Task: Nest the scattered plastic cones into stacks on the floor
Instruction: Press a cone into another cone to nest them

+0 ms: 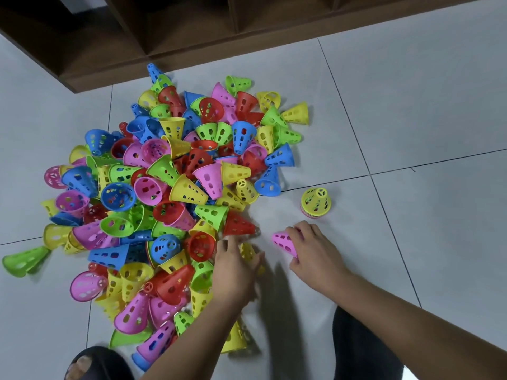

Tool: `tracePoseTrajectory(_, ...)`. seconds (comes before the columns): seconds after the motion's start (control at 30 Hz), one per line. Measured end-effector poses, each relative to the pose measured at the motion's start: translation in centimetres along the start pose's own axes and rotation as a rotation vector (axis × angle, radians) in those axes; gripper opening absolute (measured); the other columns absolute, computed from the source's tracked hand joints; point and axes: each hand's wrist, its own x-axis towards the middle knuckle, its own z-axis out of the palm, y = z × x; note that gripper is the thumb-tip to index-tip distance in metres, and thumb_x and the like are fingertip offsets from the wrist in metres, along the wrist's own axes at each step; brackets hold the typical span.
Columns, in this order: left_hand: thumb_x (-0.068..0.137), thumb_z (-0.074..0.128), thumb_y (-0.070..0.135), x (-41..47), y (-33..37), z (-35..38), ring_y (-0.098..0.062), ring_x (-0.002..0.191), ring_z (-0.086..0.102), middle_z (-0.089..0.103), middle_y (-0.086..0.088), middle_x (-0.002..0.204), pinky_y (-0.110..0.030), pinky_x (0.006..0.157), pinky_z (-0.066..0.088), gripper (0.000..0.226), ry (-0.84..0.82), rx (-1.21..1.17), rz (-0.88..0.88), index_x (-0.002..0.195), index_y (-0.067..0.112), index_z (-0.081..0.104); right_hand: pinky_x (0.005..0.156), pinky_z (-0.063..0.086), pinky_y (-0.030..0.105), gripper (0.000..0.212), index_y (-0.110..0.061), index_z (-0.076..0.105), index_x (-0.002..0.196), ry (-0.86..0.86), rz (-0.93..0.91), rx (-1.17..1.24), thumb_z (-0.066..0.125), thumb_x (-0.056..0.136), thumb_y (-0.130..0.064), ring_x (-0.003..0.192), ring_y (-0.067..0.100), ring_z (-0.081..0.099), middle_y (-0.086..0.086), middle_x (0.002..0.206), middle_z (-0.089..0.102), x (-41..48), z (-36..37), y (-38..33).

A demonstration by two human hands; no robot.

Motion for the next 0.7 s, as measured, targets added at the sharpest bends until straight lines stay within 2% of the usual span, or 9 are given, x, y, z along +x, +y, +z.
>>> tracePoseTrajectory(0.07,0.092,0.079,0.043,0.2,0.0,0.4,-0.02,0.095,0.07,0.048,0.001,0.137,-0.023,0.066,0.061,0.054,-0.014,0.063,0.0,0.136,0.032,0.05,0.088,0.056,0.037,0.055,-0.017,0.053,0.132,-0.013,0.028,0.0,0.07,0.08,-0.023,0.11,0.028,0.053,0.005,0.124,0.05,-0.1,0.0,0.0)
tracePoseTrajectory(0.1,0.09,0.081,0.04,0.3,-0.1,0.5,-0.023,0.1,0.069,0.05,-0.001,0.138,-0.031,0.075,0.063,0.057,-0.031,0.098,-0.012,0.137,0.03,0.05,0.085,0.056,0.035,0.053,-0.016,0.054,0.131,-0.017,0.043,0.0,0.07,0.081,-0.022,0.11,0.028,0.053,0.005,0.125,0.049,-0.2,0.1,0.1)
tracePoseTrajectory(0.13,0.089,0.083,0.037,0.3,-0.1,0.6,-0.024,0.098,0.072,0.051,-0.003,0.137,-0.036,0.076,0.063,0.06,-0.052,0.102,-0.035,0.137,0.027,0.05,0.082,0.055,0.034,0.051,-0.016,0.054,0.129,-0.019,0.056,0.002,0.069,0.082,-0.022,0.11,0.028,0.054,0.005,0.125,0.049,-0.2,0.1,0.2)
tracePoseTrajectory(0.23,0.091,0.081,0.024,0.1,0.2,0.5,-0.025,0.05,0.073,0.056,-0.005,0.122,-0.044,0.045,0.061,0.058,-0.123,-0.035,-0.111,0.136,0.025,0.045,0.079,0.056,0.034,0.048,-0.017,0.055,0.128,-0.014,0.075,0.048,0.069,0.083,-0.027,0.11,0.025,0.054,0.003,0.124,0.046,-0.2,-0.2,0.6)
tracePoseTrajectory(0.3,0.092,0.077,0.016,0.2,0.4,0.3,-0.028,0.042,0.069,0.059,-0.006,0.114,-0.046,0.038,0.057,0.055,-0.134,-0.109,-0.12,0.135,0.027,0.044,0.077,0.056,0.036,0.049,-0.02,0.056,0.128,0.037,0.077,0.141,0.069,0.082,-0.031,0.106,0.023,0.056,-0.001,0.122,0.045,-0.4,-0.9,0.9)
tracePoseTrajectory(0.37,0.09,0.077,0.018,0.3,0.7,-0.1,-0.023,0.051,0.073,0.063,-0.001,0.112,-0.044,0.045,0.061,0.051,-0.103,-0.13,-0.06,0.13,0.031,0.048,0.072,0.054,0.036,0.044,-0.024,0.056,0.121,0.135,0.073,0.253,0.07,0.08,-0.034,0.095,0.022,0.058,-0.006,0.116,0.048,-0.5,-2.2,1.0)
tracePoseTrajectory(0.47,0.084,0.079,0.034,0.9,1.3,-0.7,-0.007,0.093,0.07,0.065,0.015,0.113,-0.035,0.076,0.063,0.041,-0.012,-0.107,0.078,0.117,0.042,0.058,0.08,0.045,0.032,0.04,-0.024,0.059,0.114,0.306,0.032,0.36,0.078,0.081,-0.035,0.092,0.017,0.054,-0.009,0.109,0.058,-0.6,-4.8,1.0)
tracePoseTrajectory(0.57,0.081,0.079,0.034,1.7,2.6,-1.2,-0.006,0.095,0.063,0.064,0.017,0.106,-0.031,0.078,0.055,0.036,0.043,-0.144,0.121,0.113,0.035,0.062,0.097,0.041,0.032,0.043,-0.023,0.064,0.118,0.479,-0.03,0.403,0.085,0.083,-0.034,0.103,0.011,0.055,-0.012,0.112,0.065,-0.4,-7.5,1.3)
tracePoseTrajectory(0.7,0.082,0.081,0.027,2.5,5.1,-2.0,-0.001,0.101,0.063,0.065,0.018,0.115,-0.027,0.083,0.053,0.046,0.076,-0.259,0.159,0.124,0.037,0.065,0.107,0.038,0.033,0.05,-0.021,0.063,0.13,0.586,-0.015,0.45,0.084,0.088,-0.036,0.125,0.014,0.053,-0.006,0.131,0.063,0.5,-9.5,2.4)
